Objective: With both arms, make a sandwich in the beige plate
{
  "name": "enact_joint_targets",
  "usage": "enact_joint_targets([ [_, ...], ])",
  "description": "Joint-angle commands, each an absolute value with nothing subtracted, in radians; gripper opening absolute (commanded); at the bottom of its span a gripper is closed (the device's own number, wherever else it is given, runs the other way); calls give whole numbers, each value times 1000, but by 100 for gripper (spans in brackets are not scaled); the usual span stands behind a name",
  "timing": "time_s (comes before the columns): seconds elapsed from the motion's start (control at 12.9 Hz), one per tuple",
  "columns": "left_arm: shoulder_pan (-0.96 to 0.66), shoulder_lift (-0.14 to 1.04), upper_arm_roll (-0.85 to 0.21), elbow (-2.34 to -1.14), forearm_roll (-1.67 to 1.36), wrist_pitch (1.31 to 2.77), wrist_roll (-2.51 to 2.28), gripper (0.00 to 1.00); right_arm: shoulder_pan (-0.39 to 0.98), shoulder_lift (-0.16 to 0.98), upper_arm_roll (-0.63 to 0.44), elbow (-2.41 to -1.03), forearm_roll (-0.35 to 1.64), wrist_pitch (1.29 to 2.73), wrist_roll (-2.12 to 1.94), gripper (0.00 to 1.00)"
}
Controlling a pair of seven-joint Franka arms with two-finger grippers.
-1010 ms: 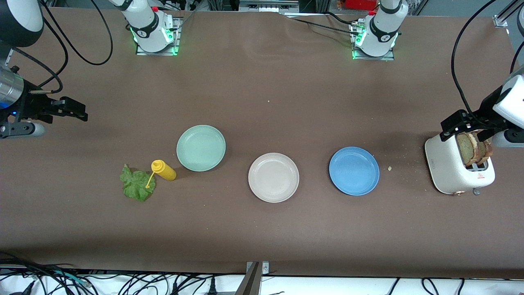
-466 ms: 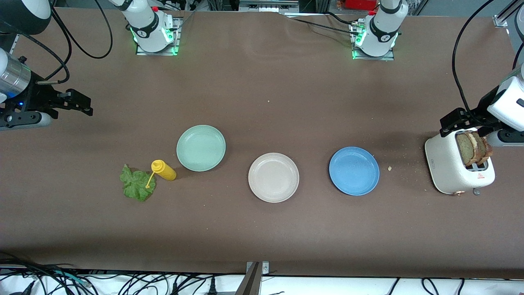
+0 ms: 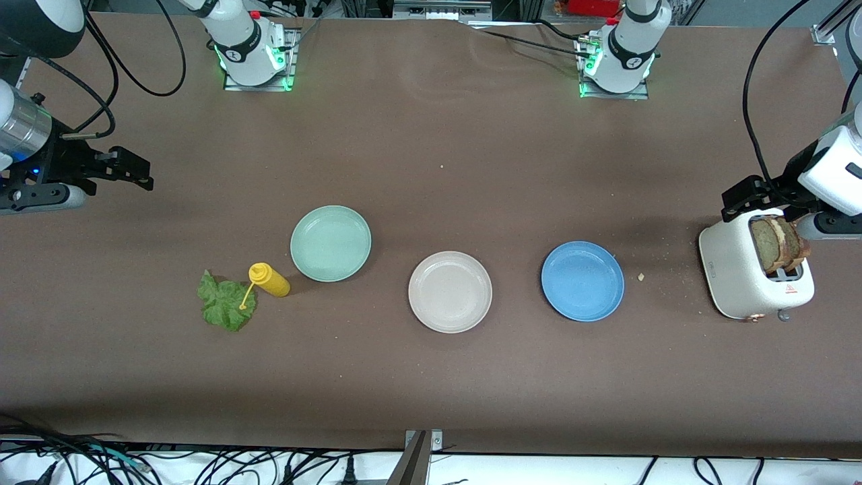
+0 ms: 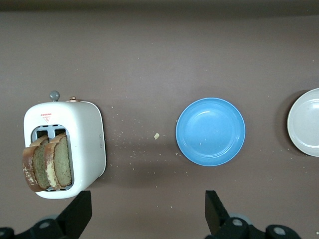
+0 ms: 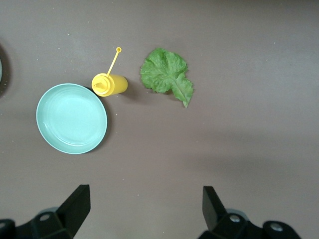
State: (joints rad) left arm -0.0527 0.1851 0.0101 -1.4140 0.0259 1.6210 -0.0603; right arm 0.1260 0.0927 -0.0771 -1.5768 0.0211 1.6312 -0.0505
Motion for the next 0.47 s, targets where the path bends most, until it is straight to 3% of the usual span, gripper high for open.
enact_joint_targets([
  [0.0, -49, 198, 8, -1408, 52, 1608, -55, 100, 120, 72, -71, -1598, 14, 1644, -54, 100],
  [0.39, -58, 196, 6, -1407, 52, 1580, -63, 100, 120, 75, -71, -1597, 14, 1644, -54, 100],
])
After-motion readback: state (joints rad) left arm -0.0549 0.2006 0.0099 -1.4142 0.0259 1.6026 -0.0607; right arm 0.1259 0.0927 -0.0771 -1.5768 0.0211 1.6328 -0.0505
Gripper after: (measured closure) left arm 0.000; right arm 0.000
